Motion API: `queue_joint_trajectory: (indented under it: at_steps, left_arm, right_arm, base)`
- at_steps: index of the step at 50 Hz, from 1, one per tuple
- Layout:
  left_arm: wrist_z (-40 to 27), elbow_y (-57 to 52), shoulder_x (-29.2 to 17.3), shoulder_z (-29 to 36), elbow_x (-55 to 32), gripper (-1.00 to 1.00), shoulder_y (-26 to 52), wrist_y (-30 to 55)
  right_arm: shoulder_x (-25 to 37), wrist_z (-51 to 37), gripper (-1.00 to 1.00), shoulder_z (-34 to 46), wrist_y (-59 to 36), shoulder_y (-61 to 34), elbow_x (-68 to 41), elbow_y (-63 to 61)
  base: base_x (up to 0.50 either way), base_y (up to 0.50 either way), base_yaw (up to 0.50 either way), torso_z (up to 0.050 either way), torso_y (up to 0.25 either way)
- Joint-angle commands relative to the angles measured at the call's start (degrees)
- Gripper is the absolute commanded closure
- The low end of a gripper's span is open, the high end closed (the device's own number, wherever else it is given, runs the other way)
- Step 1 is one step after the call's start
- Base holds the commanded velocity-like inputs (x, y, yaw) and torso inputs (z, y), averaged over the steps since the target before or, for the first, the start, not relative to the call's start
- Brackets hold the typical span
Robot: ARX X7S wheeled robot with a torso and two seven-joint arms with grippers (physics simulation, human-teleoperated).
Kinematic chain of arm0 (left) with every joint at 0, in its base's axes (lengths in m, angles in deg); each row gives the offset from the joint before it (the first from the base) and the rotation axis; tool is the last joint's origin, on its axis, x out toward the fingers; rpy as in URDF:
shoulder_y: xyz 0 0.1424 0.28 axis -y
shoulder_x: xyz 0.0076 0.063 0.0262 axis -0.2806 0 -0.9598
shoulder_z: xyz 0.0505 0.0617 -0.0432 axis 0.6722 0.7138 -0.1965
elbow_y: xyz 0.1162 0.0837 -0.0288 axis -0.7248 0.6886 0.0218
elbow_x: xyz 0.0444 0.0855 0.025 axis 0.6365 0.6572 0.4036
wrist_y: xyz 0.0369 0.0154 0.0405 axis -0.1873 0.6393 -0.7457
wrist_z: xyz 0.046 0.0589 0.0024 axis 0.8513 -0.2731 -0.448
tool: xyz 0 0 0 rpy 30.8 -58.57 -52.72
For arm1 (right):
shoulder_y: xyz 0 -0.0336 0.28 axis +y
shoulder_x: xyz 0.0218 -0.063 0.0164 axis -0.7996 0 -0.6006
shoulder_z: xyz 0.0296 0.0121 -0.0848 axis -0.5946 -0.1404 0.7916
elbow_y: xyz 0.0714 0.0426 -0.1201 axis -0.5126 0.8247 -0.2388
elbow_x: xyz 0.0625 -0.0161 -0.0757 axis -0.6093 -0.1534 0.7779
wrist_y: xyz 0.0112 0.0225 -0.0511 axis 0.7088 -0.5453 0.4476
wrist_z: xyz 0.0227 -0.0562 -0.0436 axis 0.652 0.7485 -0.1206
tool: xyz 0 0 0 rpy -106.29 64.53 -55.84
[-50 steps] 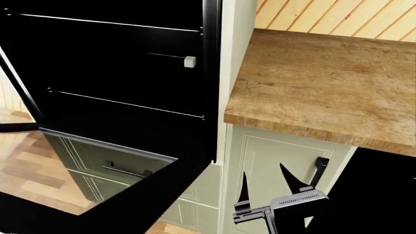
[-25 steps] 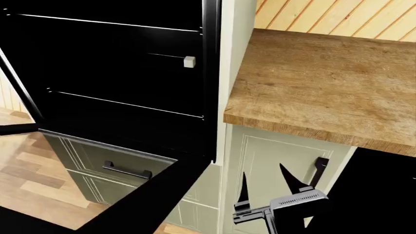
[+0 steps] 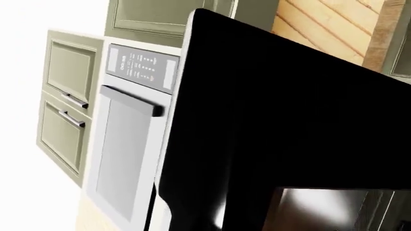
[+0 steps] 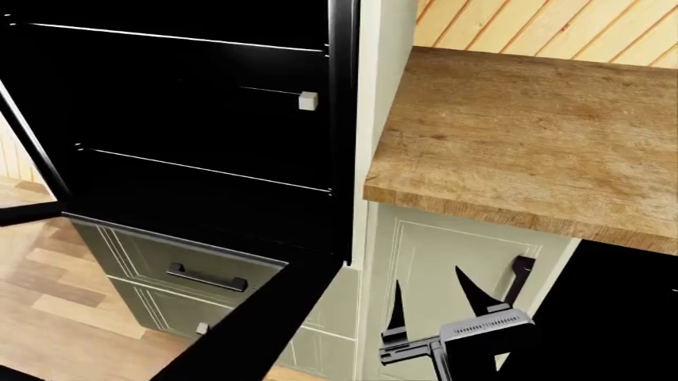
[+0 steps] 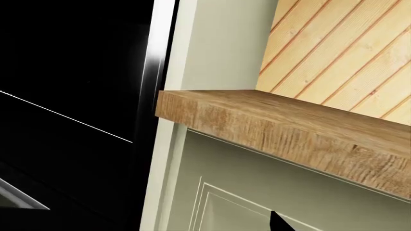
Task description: Open the oven door
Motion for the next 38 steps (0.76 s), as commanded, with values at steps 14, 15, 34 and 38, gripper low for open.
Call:
queue_joint_trajectory:
  at_steps: [14,15,34,38]
  left_arm:
    - [-4.12,11.21,14.44,-23.76,10.41,1.00,0.87,-21.87]
    - [-4.44,11.54,14.41,-23.83,10.64,1.00,0.87,-21.98]
    - [-11.92,20.06,11.82,-23.01,12.77,1.00,3.71,-25.85]
    - [-14.34,22.25,11.60,-22.44,14.78,1.00,4.62,-26.04]
  right_arm:
    - [0.52,-0.56,-1.00,0.17,-0.75,0.41,0.00,-1.32]
    - [0.54,-0.58,-1.00,0.17,-0.80,0.44,-0.01,-1.40]
    - [0.41,-0.61,-1.00,0.33,-0.29,0.02,-0.06,-0.47]
    - [0.45,-0.67,-1.00,0.31,-0.13,0.06,-0.09,-0.42]
  base:
    - [0.00,0.00,0.00,0.001,0.002]
    - [0.00,0.00,0.00,0.000,0.000]
    - [0.00,0.00,0.00,0.001,0.002]
    - [0.00,0.00,0.00,0.003,0.003]
